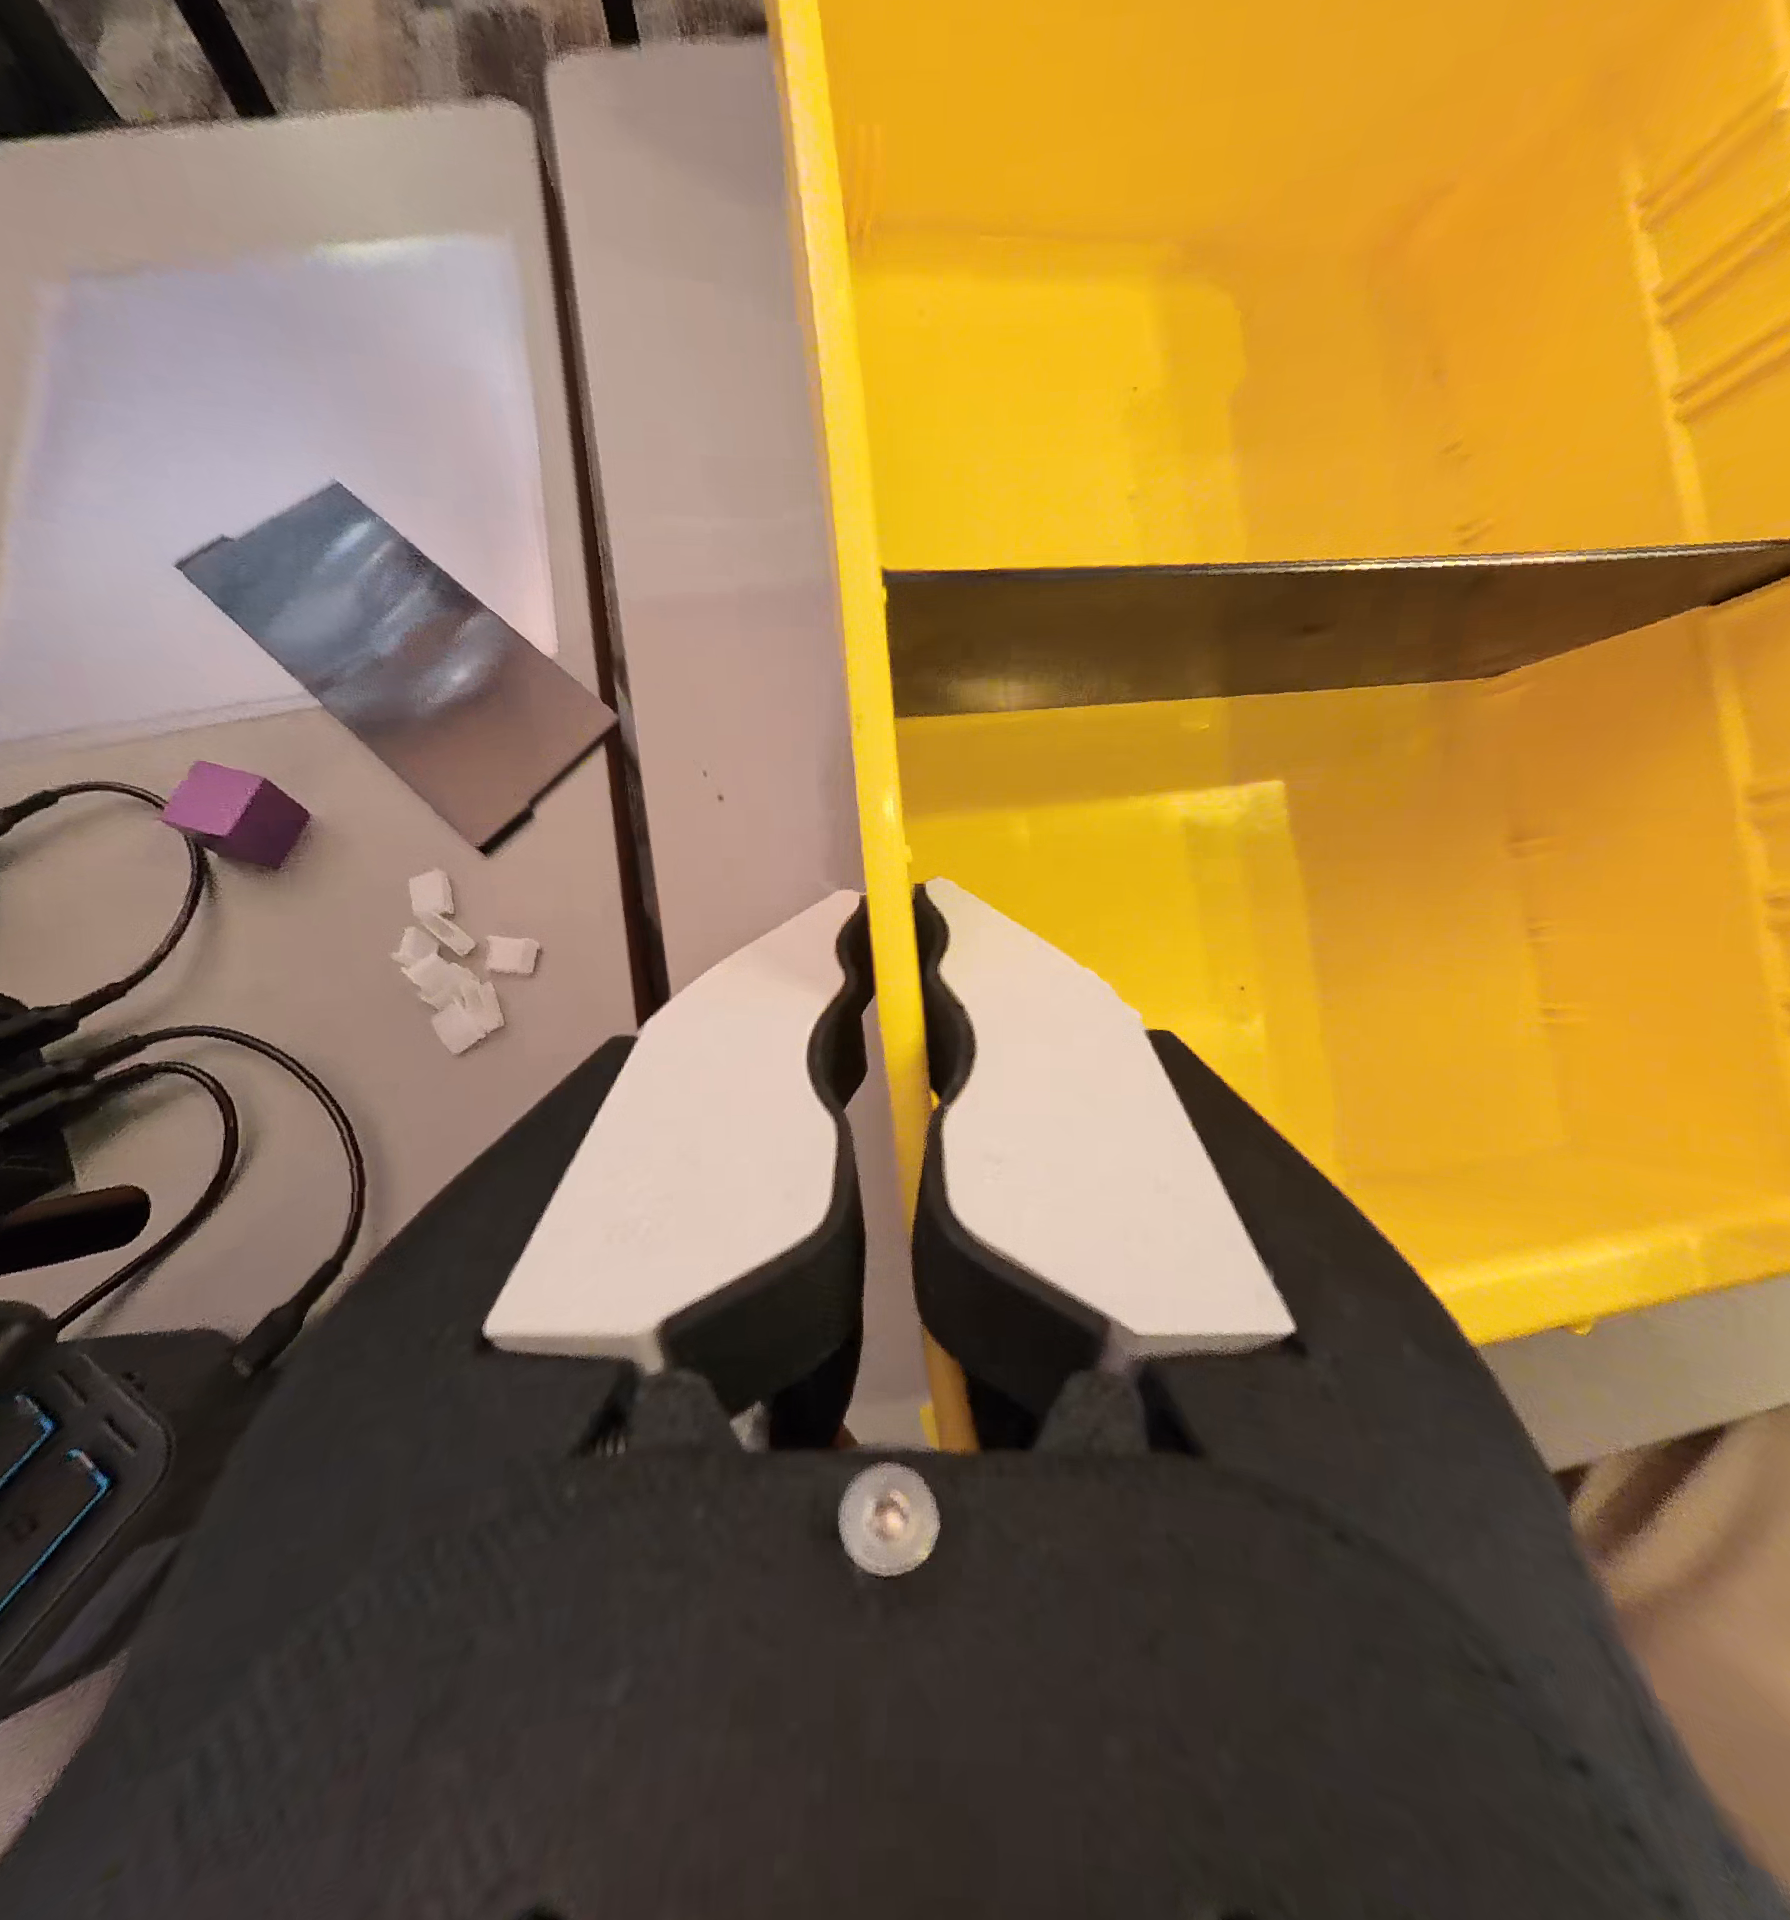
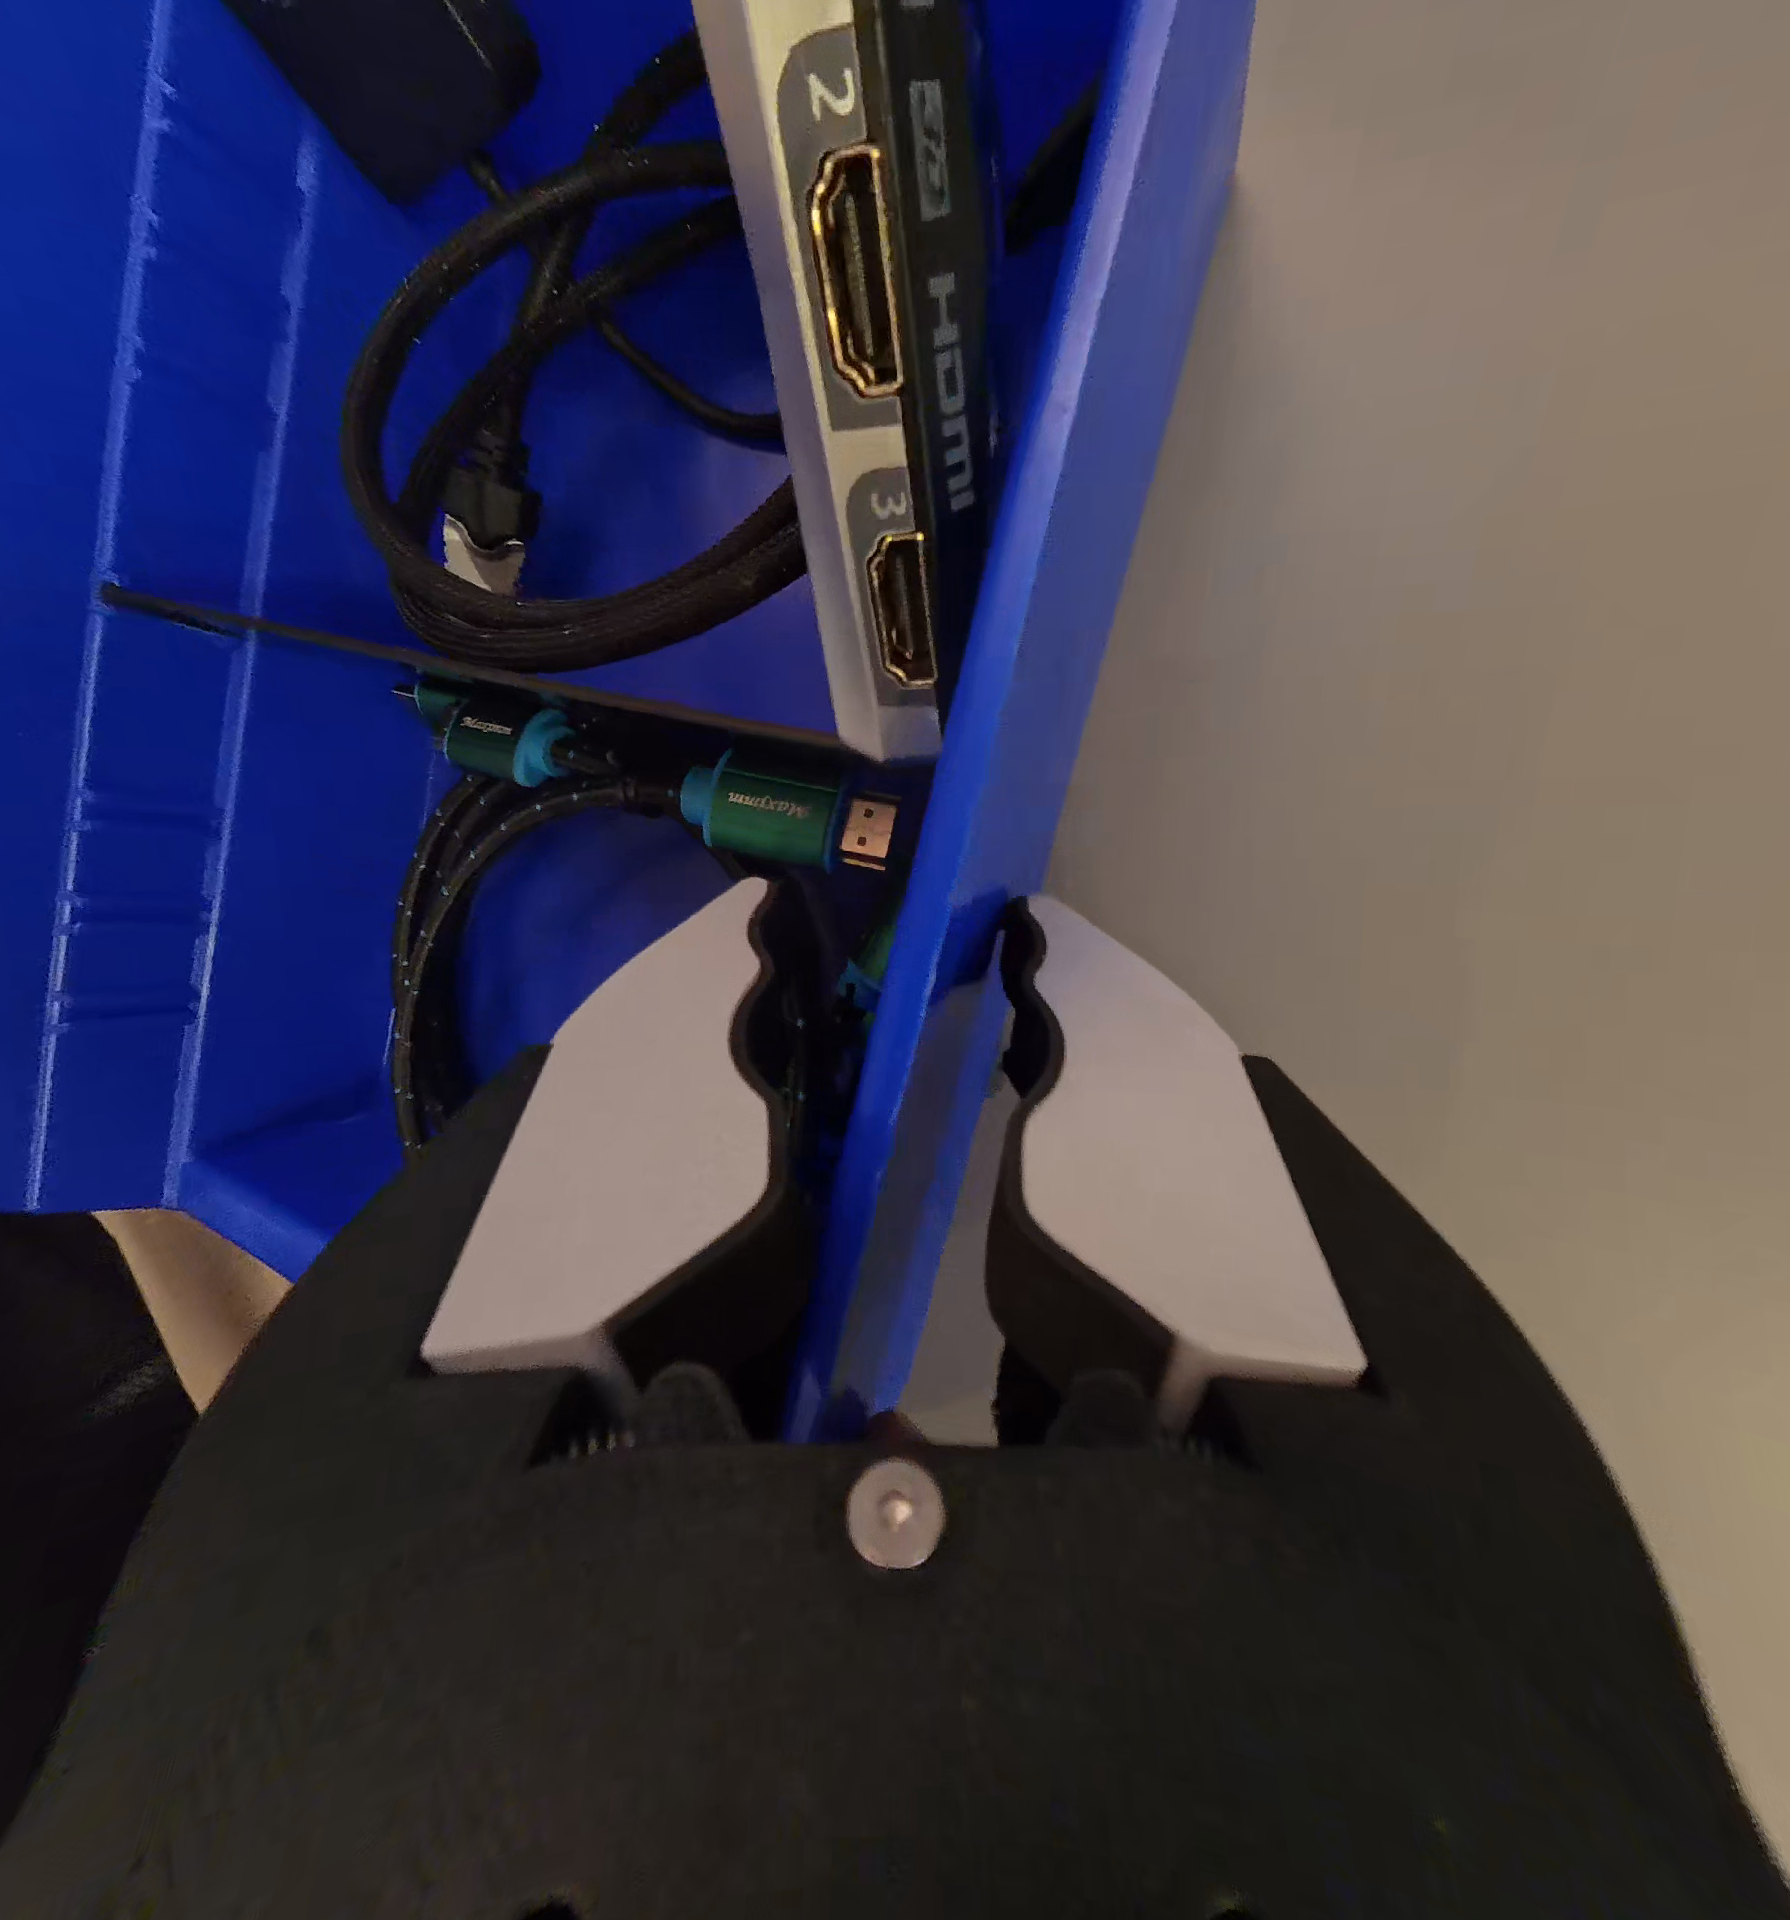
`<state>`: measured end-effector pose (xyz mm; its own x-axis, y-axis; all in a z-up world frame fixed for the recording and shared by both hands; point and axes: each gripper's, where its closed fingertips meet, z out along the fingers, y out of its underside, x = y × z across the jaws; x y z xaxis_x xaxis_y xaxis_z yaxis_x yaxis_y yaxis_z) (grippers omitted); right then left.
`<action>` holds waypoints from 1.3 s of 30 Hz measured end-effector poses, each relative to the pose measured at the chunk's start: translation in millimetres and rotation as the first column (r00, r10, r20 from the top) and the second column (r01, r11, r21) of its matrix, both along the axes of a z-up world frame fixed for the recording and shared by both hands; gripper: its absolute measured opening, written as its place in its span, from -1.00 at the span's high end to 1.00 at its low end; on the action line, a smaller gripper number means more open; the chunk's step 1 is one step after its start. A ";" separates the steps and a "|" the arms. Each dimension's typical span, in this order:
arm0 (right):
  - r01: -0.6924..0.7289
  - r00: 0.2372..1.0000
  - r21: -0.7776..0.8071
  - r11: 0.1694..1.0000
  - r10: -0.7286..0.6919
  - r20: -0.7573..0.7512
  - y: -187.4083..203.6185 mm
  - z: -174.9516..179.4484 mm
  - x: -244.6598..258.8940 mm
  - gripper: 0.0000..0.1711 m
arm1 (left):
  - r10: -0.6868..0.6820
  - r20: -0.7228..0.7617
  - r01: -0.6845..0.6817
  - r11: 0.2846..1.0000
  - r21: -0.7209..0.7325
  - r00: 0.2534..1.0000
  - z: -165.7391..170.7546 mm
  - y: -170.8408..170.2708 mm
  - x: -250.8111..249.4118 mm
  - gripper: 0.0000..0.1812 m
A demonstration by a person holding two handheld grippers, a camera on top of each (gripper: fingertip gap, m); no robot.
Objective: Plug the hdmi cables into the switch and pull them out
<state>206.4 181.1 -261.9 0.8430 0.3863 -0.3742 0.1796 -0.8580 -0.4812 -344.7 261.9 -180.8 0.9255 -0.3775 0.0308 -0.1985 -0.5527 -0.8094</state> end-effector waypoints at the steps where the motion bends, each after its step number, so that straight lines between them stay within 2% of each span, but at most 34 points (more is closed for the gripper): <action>1: -0.005 1.000 -0.001 1.000 0.005 -0.016 2.7 -0.4 -9.3 0.52 | 0.005 0.019 -0.005 0.999 0.032 1.000 5.7 1.4 -1.4 0.94; 7: -0.057 0.994 -0.013 0.998 0.055 -0.090 12.3 -2.7 -71.4 0.26 | 0.028 0.128 -0.046 0.990 0.136 0.991 35.1 3.0 -6.5 0.94; 15: -0.076 0.956 -0.019 0.997 0.068 -0.285 20.9 13.8 -155.5 -0.04 | 0.040 0.156 -0.072 0.976 0.204 0.987 56.1 1.3 -13.6 0.94; 20: -0.076 0.928 -0.005 0.997 0.069 -0.367 22.7 20.2 -201.9 -0.12 | 0.056 0.197 -0.104 0.964 0.244 0.979 73.1 -1.5 -27.1 0.94; 25: -0.011 0.869 -0.020 1.000 0.000 -0.494 28.5 25.2 -237.4 -0.13 | 0.103 0.248 -0.180 0.934 0.309 0.963 102.2 -7.4 -48.1 0.94; 31: -0.015 0.819 0.008 1.000 0.017 -0.573 33.2 30.9 -279.2 -0.24 | 0.072 0.302 -0.189 0.906 0.378 0.951 135.2 -18.2 -47.9 0.94; 35: -0.064 0.799 0.019 0.998 0.063 -0.598 28.7 33.8 -292.2 -0.30 | 0.023 0.297 -0.150 0.897 0.416 0.955 153.6 -23.5 -23.0 0.94; 39: 0.046 0.783 0.103 0.994 0.028 -0.622 42.2 58.8 -258.1 -0.27 | -0.049 0.263 -0.079 0.887 0.455 0.963 170.4 -27.7 21.4 0.94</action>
